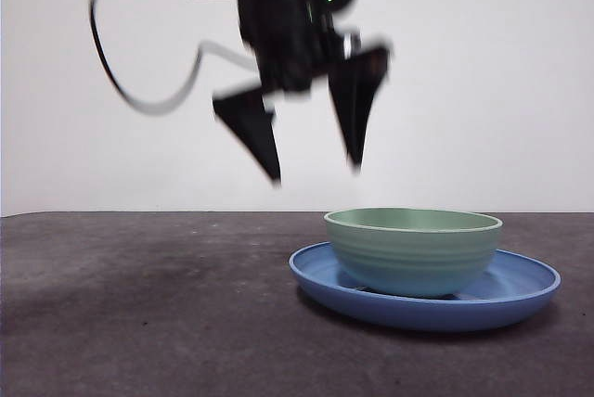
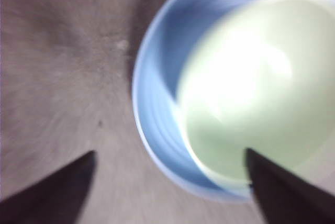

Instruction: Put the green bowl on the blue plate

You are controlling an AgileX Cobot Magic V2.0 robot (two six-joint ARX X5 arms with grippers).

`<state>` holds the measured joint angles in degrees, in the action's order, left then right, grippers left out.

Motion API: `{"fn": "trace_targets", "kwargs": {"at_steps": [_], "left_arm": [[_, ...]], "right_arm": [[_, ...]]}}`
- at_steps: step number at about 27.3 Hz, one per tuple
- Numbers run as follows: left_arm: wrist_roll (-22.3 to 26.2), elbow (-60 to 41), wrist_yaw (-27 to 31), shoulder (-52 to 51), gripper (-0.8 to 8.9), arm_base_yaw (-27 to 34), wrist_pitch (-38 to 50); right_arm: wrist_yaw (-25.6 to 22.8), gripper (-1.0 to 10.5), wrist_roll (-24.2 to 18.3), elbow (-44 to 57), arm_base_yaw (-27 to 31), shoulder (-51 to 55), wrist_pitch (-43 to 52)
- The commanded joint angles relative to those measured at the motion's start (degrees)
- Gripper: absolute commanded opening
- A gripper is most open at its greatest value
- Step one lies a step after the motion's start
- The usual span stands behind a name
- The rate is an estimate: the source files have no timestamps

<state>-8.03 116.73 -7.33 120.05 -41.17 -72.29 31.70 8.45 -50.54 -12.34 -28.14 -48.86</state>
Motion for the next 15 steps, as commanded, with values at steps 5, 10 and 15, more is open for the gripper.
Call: {"fn": "trace_targets", "kwargs": {"at_steps": [5, 10, 15], "left_arm": [[3.3, 1.7, 0.1, -16.8, 6.20, -0.9, -4.8], [4.3, 1.7, 0.0, -26.4, 6.20, -1.7, -8.2], [5.5, -0.5, 0.0, -35.7, 6.20, -3.0, -6.7]], "right_arm": [[-0.1, 6.5, 0.5, -0.9, -0.2, -0.2, 0.4], [-0.1, 6.5, 0.5, -0.9, -0.2, -0.2, 0.4], [-0.2, 6.5, 0.5, -0.9, -0.2, -0.2, 0.3]]}}
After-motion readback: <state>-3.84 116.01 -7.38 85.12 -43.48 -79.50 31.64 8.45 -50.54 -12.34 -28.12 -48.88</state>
